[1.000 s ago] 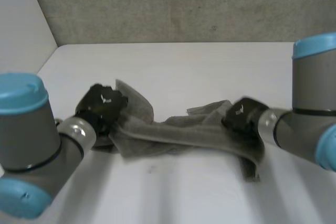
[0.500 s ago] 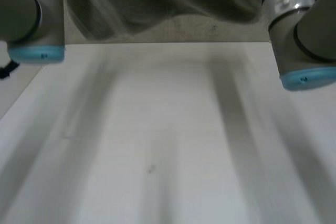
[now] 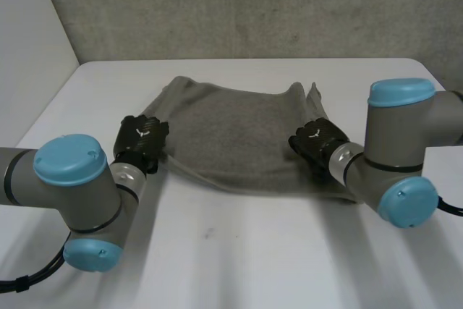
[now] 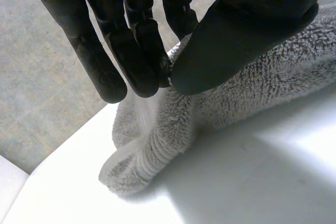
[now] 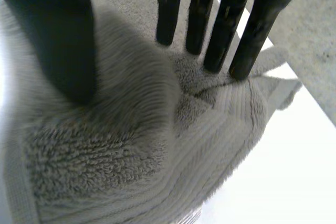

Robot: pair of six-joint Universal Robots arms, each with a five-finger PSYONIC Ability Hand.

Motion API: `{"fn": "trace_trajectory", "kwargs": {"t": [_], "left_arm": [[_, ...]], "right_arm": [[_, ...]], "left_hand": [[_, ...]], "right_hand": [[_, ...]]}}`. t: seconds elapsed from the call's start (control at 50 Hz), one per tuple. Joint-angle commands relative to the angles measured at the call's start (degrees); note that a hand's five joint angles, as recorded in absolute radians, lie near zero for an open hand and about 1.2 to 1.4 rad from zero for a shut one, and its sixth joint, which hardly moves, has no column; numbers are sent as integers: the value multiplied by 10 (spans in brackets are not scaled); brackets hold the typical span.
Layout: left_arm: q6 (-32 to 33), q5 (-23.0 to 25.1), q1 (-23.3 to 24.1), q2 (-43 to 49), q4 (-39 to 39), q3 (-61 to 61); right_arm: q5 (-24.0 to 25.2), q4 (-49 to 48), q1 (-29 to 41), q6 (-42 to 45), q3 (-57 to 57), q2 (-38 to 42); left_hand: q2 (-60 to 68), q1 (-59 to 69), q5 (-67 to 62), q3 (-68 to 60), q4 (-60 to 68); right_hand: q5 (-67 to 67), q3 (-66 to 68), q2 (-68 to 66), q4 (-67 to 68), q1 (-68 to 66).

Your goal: Fold the towel.

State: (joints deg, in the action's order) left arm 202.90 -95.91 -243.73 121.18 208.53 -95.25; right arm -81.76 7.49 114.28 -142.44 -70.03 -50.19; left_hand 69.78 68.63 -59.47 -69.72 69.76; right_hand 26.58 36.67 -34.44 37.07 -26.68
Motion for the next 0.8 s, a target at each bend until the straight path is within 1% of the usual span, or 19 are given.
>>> {"fn": "trace_trajectory", "kwargs": {"t": [0.02, 0.06, 0.1, 0.18, 0.22, 0.24, 0.28, 0.34, 0.38, 0.52, 0.54, 0.64, 0.66, 0.68, 0.7, 0.74, 0.76, 0.78, 0.8], "left_arm": [[1, 0, 5, -41, -1, -24], [0, 0, 5, -45, -1, -27], [-1, -1, 5, -49, 0, -31], [-1, -1, 2, -56, 0, -37], [-2, -1, 1, -57, -1, -38], [-2, -1, -2, -58, -1, -39], [-2, -1, -3, -60, -1, -39], [-2, -1, -5, -60, -1, -39], [-3, -1, -5, -60, -1, -38], [-4, -1, -5, -60, -1, -38], [-4, -1, -5, -60, -1, -38], [-5, -1, -5, -60, -1, -39], [-5, -1, -5, -60, -1, -39], [-5, -1, -5, -60, -1, -39], [-5, -1, -6, -60, -1, -39], [-5, -1, -5, -60, -5, -40], [-7, -1, -5, -60, -8, -41], [-8, -1, -5, -60, -13, -42], [-8, -1, -5, -60, -13, -42]], "right_arm": [[12, 31, -42, -100, -33, -75], [20, 30, -55, -130, -49, -92], [41, 27, -84, -175, -92, -128], [59, 13, -118, -188, -151, -156], [70, -25, -142, -187, -213, -176], [70, -26, -142, -187, -213, -176], [74, -69, -151, -181, -272, -193], [74, -90, -152, -180, -297, -197], [73, -135, -152, -180, -332, -197], [70, -200, -145, -178, -353, -174], [71, -213, -145, -178, -352, -164], [69, -231, -145, -178, -336, -142], [69, -233, -144, -178, -331, -134], [69, -233, -144, -178, -331, -134], [69, -237, -145, -179, -327, -132], [66, -260, -150, -190, -325, -137], [66, -260, -151, -190, -325, -137], [65, -273, -151, -193, -326, -141], [65, -274, -151, -193, -326, -141]], "left_hand": [[102, 114, -105, -103, 102], [102, 114, -105, -103, 102], [102, 114, -105, -103, 102], [102, 114, -105, -103, 102], [102, 114, -105, -103, 102], [102, 114, -105, -103, 102], [102, 114, -105, -103, 102], [102, 114, -105, -103, 102], [102, 114, -105, -103, 102], [102, 114, -105, -103, 102], [102, 114, -105, -103, 102], [102, 114, -105, -103, 102], [102, 114, -105, -103, 102], [102, 114, -105, -103, 102], [102, 114, -105, -103, 102], [102, 114, -105, -103, 102], [102, 114, -105, -103, 102], [102, 114, -105, -103, 102], [102, 114, -105, -103, 102]], "right_hand": [[-262, -262, 240, -266, 163], [-266, -267, 244, -271, 167], [-266, -267, 244, -271, 167], [-245, -246, 223, -250, 146], [-215, -215, 193, -219, 116], [-215, -215, 193, -219, 115], [-211, -212, 190, -216, 112], [-211, -212, 190, -216, 112], [-210, -210, 188, -214, 110], [-179, -180, 158, -184, 80], [-131, -132, 110, -136, 32], [-68, -69, 47, -73, -31], [-7, -7, -15, -11, -92], [-6, -7, -15, -11, -93], [67, 66, -89, 62, -166], [312, 312, -334, 308, -412], [314, 313, -335, 309, -413], [402, 401, -423, 397, -501], [403, 402, -424, 398, -502]]}}
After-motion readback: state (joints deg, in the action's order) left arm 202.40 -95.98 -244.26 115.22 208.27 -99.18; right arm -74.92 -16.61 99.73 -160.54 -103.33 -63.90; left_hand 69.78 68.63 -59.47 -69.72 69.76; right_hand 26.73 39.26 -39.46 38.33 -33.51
